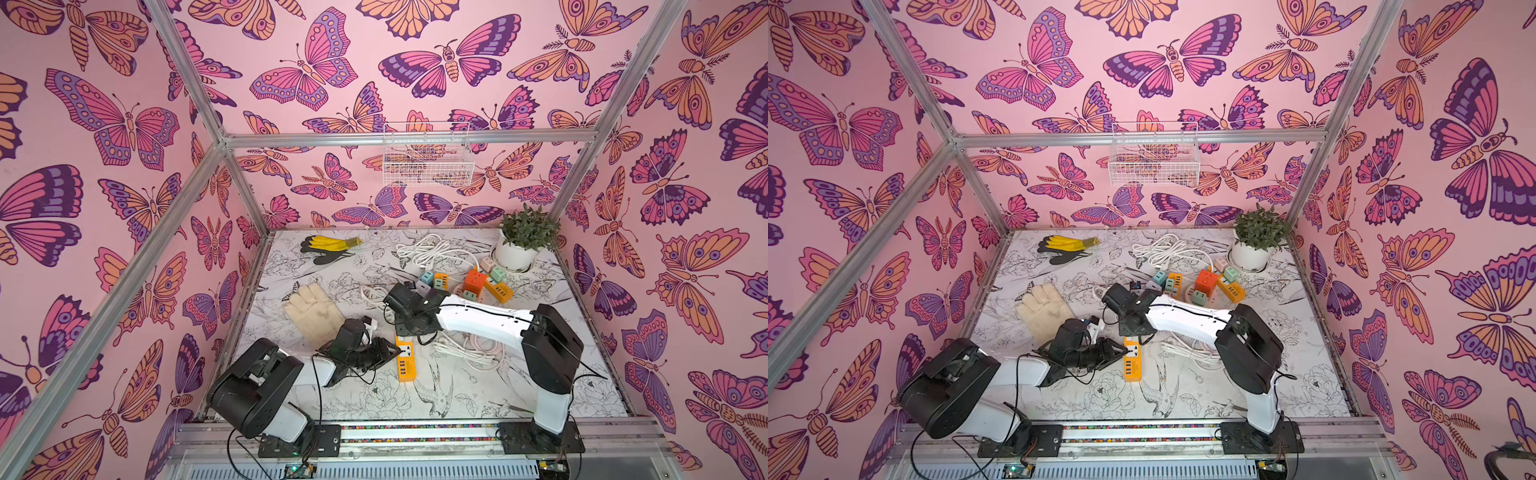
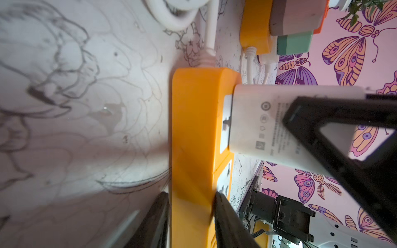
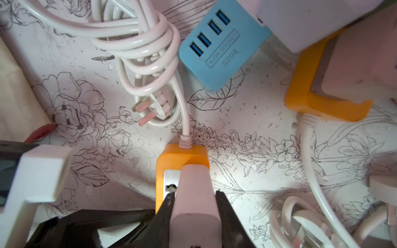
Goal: Pull the plug off the socket
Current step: Remove the plug from the socket.
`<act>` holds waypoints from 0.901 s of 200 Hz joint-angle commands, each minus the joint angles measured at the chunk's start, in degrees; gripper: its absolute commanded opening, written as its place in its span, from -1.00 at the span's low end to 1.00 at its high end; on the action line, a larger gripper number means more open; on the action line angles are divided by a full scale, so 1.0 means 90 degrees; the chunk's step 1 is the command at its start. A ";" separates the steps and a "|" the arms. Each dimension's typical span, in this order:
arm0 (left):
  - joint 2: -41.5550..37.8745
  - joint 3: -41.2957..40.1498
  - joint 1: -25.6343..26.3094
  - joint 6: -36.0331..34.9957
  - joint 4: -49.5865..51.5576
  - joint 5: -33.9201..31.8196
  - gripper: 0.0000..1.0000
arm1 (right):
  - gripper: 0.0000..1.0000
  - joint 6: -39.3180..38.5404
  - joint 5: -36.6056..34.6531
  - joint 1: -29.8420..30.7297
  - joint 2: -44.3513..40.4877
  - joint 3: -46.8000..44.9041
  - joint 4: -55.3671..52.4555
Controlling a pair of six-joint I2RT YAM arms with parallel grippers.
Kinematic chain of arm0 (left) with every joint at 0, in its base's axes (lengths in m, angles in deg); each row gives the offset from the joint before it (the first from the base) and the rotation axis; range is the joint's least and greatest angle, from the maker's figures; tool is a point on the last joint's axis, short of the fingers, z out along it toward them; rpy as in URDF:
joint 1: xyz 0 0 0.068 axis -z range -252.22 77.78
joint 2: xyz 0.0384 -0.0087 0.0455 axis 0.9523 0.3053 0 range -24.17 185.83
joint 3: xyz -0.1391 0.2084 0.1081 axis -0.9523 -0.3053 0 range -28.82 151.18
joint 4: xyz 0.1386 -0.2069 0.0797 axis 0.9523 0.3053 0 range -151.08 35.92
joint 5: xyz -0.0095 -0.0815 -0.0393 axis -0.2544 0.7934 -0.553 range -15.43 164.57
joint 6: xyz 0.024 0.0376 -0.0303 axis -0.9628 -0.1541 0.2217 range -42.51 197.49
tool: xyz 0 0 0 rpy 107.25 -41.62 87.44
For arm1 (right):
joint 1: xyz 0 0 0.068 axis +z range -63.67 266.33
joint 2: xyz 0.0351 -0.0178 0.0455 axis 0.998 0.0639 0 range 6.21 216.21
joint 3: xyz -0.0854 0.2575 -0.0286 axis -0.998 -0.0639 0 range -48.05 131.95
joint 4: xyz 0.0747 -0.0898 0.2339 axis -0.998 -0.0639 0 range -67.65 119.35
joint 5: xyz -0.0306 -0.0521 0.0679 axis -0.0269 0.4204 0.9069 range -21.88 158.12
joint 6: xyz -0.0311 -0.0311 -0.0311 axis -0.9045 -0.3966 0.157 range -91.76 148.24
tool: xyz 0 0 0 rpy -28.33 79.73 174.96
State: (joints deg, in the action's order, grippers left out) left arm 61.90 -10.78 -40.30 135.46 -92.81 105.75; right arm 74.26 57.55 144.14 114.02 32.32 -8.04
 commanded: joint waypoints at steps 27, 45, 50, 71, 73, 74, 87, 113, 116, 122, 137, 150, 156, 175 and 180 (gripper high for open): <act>0.0489 -0.0167 -0.0139 -0.0065 0.1213 -0.0603 -0.24 | -0.49 -0.0261 -0.0557 0.0414 0.0371 0.0613 -0.0889; 0.0502 -0.0176 -0.0139 -0.0077 0.1228 -0.0616 -0.24 | -0.48 -0.0339 -0.0762 0.0555 0.0717 0.1205 -0.1329; 0.0512 -0.0184 -0.0139 -0.0079 0.1236 -0.0621 -0.25 | -0.48 -0.0361 -0.0787 0.0560 0.0797 0.1338 -0.1423; 0.0570 -0.0197 -0.0151 -0.0092 0.1240 -0.0656 -0.24 | -0.46 -0.0508 -0.0787 0.0465 0.0914 0.1612 -0.1580; 0.0573 -0.0191 -0.0149 -0.0093 0.1242 -0.0655 -0.24 | -0.46 -0.0512 -0.0749 0.0446 0.0903 0.1608 -0.1574; 0.0588 -0.0185 -0.0154 -0.0089 0.1241 -0.0658 -0.25 | -0.47 -0.0513 -0.0730 0.0430 0.0897 0.1602 -0.1566; 0.0647 -0.0183 -0.0184 -0.0104 0.1235 -0.0661 -0.25 | -0.46 -0.0516 -0.0510 0.0278 0.0756 0.1394 -0.1441; 0.0793 -0.0160 -0.0237 -0.0143 0.1230 -0.0626 -0.25 | -0.47 -0.0465 -0.0414 0.0177 0.0170 0.0527 -0.0924; 0.0798 -0.0157 -0.0236 -0.0143 0.1230 -0.0623 -0.25 | -0.46 -0.0444 -0.0395 0.0179 0.0103 0.0426 -0.0870; 0.0808 -0.0153 -0.0236 -0.0153 0.1231 -0.0616 -0.25 | -0.46 -0.0412 -0.0373 0.0210 -0.0004 0.0265 -0.0751; 0.0817 -0.0121 -0.0246 -0.0163 0.1237 -0.0605 -0.25 | -0.47 -0.0358 -0.0537 0.0450 -0.0140 0.0062 -0.0555; 0.0838 -0.0110 -0.0256 -0.0164 0.1240 -0.0603 -0.25 | -0.46 -0.0330 -0.0683 0.0716 -0.0082 0.0192 -0.0463; 0.0850 -0.0092 -0.0256 -0.0175 0.1240 -0.0602 -0.25 | -0.46 -0.0328 -0.0709 0.0795 0.0011 0.0359 -0.0496; 0.0901 -0.0081 -0.0266 -0.0184 0.1240 -0.0594 -0.25 | -0.47 -0.0358 -0.0860 0.0825 0.0389 0.1022 -0.0861; 0.0920 -0.0090 -0.0271 -0.0187 0.1240 -0.0603 -0.25 | -0.47 -0.0388 -0.0932 0.0801 0.0472 0.1211 -0.1000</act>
State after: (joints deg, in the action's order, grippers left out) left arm 65.96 -9.29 -41.53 134.52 -94.49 110.18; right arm 71.65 48.94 149.05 116.29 35.49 -11.12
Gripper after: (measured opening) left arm 0.378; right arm 0.329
